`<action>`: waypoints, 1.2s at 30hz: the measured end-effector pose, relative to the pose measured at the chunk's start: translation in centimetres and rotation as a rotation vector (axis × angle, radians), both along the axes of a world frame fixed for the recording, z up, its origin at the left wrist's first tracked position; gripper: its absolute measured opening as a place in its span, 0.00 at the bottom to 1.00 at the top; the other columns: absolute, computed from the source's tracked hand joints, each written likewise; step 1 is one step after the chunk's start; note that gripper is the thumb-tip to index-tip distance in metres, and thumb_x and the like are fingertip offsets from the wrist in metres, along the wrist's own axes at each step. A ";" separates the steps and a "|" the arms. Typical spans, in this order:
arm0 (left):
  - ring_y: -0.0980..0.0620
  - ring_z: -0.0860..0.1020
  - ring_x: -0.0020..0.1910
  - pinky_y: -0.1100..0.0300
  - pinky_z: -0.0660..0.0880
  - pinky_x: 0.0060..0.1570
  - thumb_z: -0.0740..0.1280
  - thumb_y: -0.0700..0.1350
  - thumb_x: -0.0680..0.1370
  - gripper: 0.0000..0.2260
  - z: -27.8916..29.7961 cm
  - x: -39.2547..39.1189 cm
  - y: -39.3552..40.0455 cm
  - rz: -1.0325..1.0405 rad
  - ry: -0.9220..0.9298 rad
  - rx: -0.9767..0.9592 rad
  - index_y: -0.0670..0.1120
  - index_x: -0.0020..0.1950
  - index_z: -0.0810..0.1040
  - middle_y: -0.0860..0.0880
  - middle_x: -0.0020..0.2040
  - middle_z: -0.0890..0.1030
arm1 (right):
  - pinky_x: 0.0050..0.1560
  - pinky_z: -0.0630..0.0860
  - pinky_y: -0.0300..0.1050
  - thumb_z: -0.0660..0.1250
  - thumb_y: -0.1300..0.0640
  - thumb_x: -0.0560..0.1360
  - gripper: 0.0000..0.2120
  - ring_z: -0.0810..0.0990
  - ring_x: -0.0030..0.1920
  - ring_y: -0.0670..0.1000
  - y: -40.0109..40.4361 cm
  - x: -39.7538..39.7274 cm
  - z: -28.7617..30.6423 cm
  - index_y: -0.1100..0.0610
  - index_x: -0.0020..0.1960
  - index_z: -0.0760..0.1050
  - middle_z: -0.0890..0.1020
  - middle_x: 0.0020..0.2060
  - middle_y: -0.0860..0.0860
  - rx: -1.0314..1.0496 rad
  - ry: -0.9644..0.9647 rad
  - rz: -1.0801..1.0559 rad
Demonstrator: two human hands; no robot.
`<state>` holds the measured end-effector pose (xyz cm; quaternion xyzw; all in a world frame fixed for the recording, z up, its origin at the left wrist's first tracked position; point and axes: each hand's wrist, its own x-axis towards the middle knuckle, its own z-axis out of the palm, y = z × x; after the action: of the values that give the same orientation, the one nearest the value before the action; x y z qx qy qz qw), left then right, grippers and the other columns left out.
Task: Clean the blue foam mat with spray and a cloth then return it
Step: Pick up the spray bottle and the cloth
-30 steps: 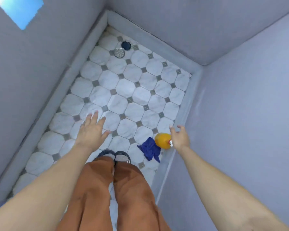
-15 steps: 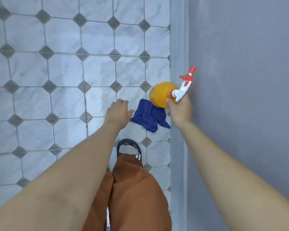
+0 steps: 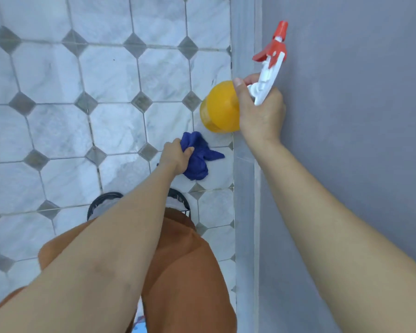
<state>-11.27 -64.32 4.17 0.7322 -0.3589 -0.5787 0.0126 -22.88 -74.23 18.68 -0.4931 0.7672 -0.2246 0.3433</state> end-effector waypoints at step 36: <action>0.51 0.78 0.48 0.60 0.72 0.45 0.55 0.41 0.80 0.09 85.0 45.1 -50.9 0.415 -0.186 -0.790 0.45 0.51 0.75 0.45 0.49 0.81 | 0.32 0.67 0.40 0.68 0.53 0.76 0.07 0.74 0.31 0.51 -51.9 33.4 75.8 0.54 0.45 0.72 0.79 0.34 0.54 -0.416 -0.329 0.316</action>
<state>33.79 -115.17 89.20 0.7764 -0.3976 -0.3144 0.3745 10.56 -126.12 94.44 -0.6228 0.5528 -0.3976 0.3852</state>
